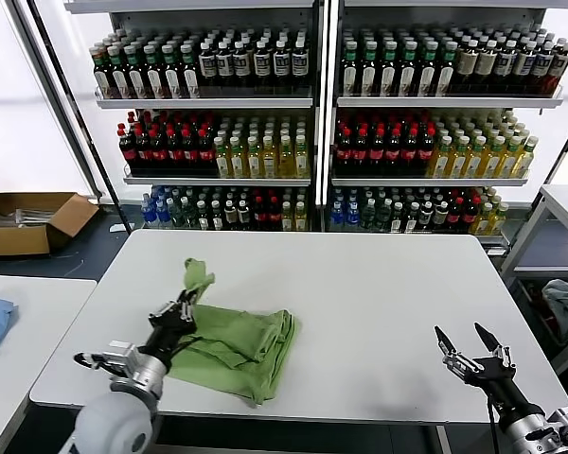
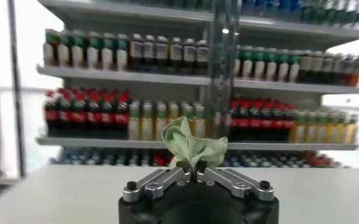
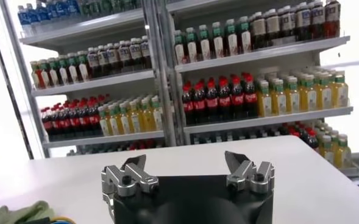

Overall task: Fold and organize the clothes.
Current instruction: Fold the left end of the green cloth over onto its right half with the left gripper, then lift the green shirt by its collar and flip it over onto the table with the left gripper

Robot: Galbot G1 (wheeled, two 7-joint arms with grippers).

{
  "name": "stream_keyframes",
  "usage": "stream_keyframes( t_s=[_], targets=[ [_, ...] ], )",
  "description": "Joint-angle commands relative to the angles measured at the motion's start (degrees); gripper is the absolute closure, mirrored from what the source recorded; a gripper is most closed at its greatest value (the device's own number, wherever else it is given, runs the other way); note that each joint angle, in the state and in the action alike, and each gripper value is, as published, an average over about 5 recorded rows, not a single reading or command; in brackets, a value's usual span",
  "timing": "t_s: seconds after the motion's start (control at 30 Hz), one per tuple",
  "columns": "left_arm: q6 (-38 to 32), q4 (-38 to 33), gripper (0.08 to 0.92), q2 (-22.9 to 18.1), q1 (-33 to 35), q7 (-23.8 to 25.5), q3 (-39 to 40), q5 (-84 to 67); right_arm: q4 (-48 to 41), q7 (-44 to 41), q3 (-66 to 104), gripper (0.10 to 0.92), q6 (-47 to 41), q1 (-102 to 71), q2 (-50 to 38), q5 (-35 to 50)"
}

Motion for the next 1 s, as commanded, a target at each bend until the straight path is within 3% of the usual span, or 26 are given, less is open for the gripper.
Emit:
stream_keyframes(
  t_s=[0.03, 0.27, 0.4, 0.53, 0.73, 0.83, 1.0],
  targets=[
    [-0.6, 4.2, 0.895, -6.8, -0.4, 0.8, 14.9, 1.5, 0.0, -0.2, 0.5, 0.203, 0.2, -0.6, 0.9, -0.3],
    [-0.6, 7.6, 0.882, -11.5, 0.2, 0.3, 19.2, 6.0, 0.1, -0.7, 0.5, 0.203, 0.5, -1.3, 1.6, -0.7],
    [-1.4, 11.0, 0.795, -14.3, -1.6, -0.7, 19.6, 6.7, 0.3, -1.4, 0.3, 0.203, 0.6, -1.9, 2.1, -1.0],
    [-1.2, 9.7, 0.691, -14.8, -1.3, -0.8, 20.6, 5.9, 0.1, -1.4, 0.2, 0.203, 0.7, -2.0, 2.0, -1.1],
    [0.9, -0.6, 0.518, -11.6, 2.1, -1.3, 17.5, 0.4, 0.1, -1.1, 0.1, 0.203, 0.6, -1.2, 1.7, -0.6],
    [0.9, -4.9, 0.431, -8.0, 2.4, -0.5, 8.6, -4.1, 0.2, -1.2, -0.3, 0.203, 0.6, -1.3, 1.8, -0.6],
    [2.0, -4.1, 0.284, 1.8, 3.3, 1.6, -9.7, -11.7, 0.1, -1.2, -1.2, 0.203, 0.7, -1.1, 1.8, -0.6]
  ],
)
